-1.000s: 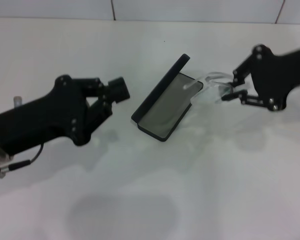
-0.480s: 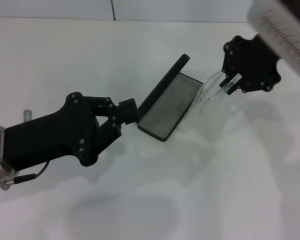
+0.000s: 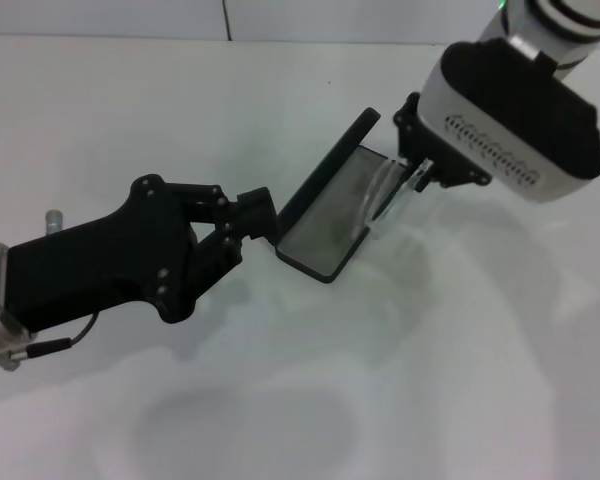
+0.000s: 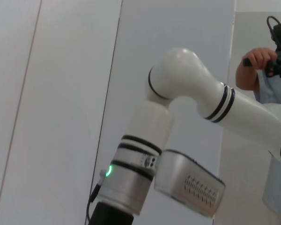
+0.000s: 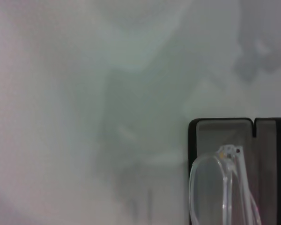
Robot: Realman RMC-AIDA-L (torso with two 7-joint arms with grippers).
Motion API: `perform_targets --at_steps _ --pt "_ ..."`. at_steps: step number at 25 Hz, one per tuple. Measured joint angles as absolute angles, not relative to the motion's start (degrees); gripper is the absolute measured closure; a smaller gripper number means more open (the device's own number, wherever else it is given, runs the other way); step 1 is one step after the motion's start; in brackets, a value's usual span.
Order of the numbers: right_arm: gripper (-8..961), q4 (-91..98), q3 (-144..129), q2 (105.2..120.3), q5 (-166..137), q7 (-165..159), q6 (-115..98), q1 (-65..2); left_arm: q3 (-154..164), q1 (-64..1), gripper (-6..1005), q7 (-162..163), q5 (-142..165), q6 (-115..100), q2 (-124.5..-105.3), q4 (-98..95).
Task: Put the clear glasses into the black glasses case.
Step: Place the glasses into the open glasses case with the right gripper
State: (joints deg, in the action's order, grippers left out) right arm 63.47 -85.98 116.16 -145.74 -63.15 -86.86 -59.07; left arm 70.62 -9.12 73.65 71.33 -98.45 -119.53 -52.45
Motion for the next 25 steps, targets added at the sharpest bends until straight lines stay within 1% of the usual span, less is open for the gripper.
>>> perform_targets --at_steps 9,25 --pt "840 60.1 -90.5 116.19 -141.5 -62.5 -79.8 -57.3 70.5 -9.9 943 73.7 71.2 -98.0 -119.57 -52.4" --pt "837 56.4 -93.1 116.19 -139.4 -63.7 -73.0 -56.9 70.5 -9.9 943 73.7 71.1 -97.9 -119.62 -52.2"
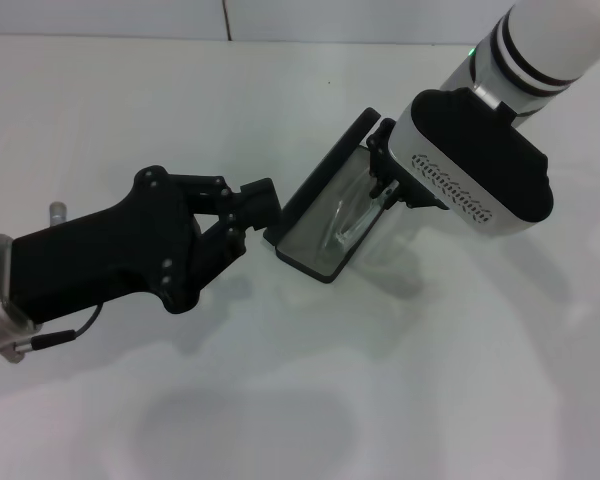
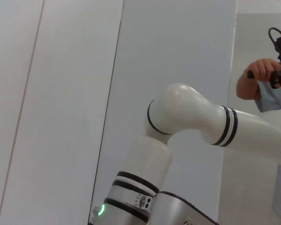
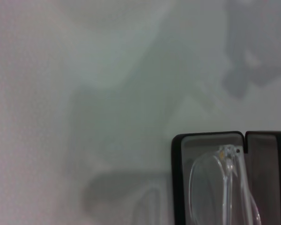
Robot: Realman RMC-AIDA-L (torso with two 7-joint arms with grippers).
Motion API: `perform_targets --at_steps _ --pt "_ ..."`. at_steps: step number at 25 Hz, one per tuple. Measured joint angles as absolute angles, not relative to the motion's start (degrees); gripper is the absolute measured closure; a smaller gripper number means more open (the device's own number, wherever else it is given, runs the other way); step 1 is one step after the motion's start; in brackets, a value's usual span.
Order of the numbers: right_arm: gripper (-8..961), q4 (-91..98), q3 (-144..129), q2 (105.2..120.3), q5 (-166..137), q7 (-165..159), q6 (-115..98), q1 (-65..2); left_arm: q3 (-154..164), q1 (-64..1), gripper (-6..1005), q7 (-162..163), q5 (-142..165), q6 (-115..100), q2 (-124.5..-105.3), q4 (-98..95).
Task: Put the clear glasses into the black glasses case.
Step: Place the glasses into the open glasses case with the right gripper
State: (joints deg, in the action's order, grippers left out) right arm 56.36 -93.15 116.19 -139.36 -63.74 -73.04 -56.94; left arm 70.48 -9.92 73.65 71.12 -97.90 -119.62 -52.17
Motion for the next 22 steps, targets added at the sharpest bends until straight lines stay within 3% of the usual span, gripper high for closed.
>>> perform_targets --at_steps 22 --pt "832 53.2 -97.5 116.19 -135.4 -63.8 -65.6 -56.7 70.6 -9.8 942 73.7 71.1 -98.2 -119.71 -52.0"
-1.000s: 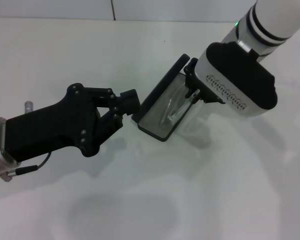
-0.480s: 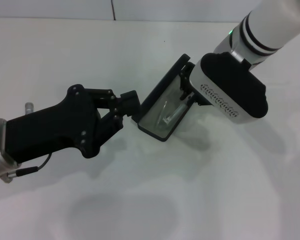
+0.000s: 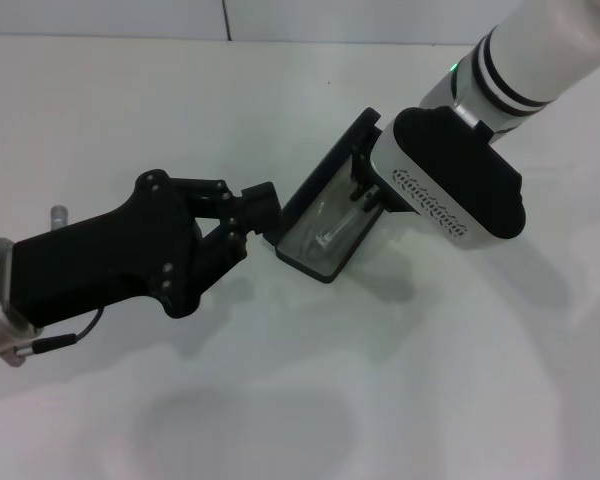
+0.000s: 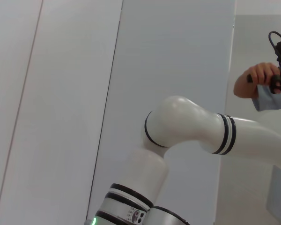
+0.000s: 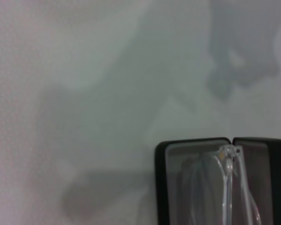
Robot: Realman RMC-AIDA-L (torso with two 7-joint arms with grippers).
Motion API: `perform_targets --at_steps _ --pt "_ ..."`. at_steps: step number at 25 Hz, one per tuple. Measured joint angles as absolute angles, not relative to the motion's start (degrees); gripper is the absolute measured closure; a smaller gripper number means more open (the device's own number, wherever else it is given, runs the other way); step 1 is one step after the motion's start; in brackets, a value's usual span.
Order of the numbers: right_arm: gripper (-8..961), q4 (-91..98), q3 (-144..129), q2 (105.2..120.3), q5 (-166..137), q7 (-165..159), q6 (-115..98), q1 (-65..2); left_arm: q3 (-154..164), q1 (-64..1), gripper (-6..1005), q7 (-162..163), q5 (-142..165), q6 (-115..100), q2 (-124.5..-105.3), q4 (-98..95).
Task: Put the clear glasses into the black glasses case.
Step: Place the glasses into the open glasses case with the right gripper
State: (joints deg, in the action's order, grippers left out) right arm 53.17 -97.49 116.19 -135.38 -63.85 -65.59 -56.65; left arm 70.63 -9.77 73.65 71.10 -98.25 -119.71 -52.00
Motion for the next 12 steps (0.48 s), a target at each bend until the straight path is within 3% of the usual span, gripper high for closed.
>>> perform_targets --at_steps 12 --pt "830 53.6 -98.7 116.19 -141.1 -71.7 -68.9 -58.7 70.5 -9.6 943 73.7 71.0 -98.3 -119.71 -52.2"
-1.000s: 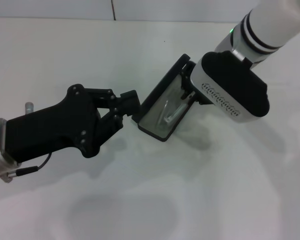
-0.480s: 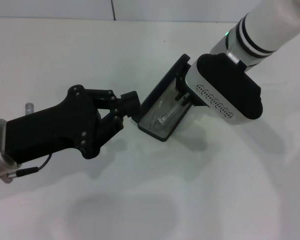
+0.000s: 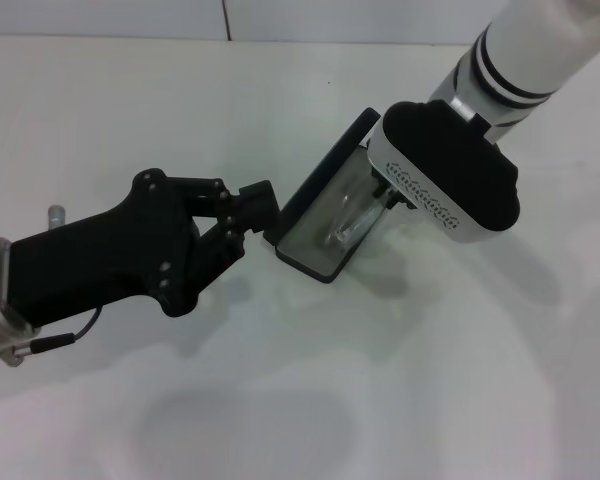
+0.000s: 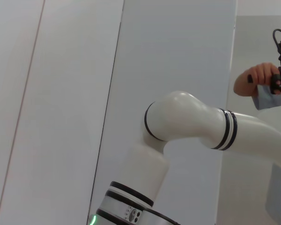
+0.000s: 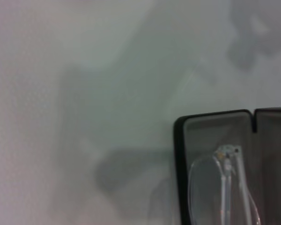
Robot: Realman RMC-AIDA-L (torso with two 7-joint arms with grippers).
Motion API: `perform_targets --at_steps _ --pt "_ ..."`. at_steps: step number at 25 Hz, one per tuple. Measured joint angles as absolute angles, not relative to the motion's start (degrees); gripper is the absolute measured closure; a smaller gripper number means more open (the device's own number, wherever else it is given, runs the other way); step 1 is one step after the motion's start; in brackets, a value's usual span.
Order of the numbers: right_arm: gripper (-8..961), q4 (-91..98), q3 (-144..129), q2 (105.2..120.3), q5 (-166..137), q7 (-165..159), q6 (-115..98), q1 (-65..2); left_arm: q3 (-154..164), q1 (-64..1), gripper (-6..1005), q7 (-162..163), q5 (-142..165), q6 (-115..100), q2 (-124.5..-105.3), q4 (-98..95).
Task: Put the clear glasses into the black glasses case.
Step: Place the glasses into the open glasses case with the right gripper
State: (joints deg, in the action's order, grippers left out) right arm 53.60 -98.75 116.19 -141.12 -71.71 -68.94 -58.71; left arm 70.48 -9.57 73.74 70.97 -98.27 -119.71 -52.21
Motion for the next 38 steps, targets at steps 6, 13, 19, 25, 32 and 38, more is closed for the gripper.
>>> perform_targets --at_steps 6,13,19,25,32,38 --pt "828 53.9 -99.2 116.19 -139.3 -71.7 -67.3 -58.3 70.5 -9.9 943 73.7 70.7 -98.3 -119.70 -52.2" --pt "827 53.9 -100.0 116.19 -138.5 -71.4 -63.8 -57.8 70.5 -9.7 943 73.7 70.2 -98.2 -119.63 -52.2" --pt "826 54.3 -100.0 116.19 -138.0 -71.4 -63.6 -57.0 70.5 -9.4 943 73.7 70.1 -98.2 -119.61 -52.1" --pt "825 58.0 -96.2 116.19 -135.0 -71.9 -66.3 -53.8 70.5 -9.2 943 73.7 70.0 -98.2 -119.61 -52.1" --pt "823 65.8 -81.8 115.95 -126.2 -73.2 -74.0 -45.7 70.5 -9.0 942 73.7 69.8 -98.3 -119.62 -52.0" --pt "822 62.0 -69.9 115.73 -121.2 -74.1 -76.4 -42.3 70.5 -8.6 943 73.7 69.7 -98.4 -119.66 -51.8"
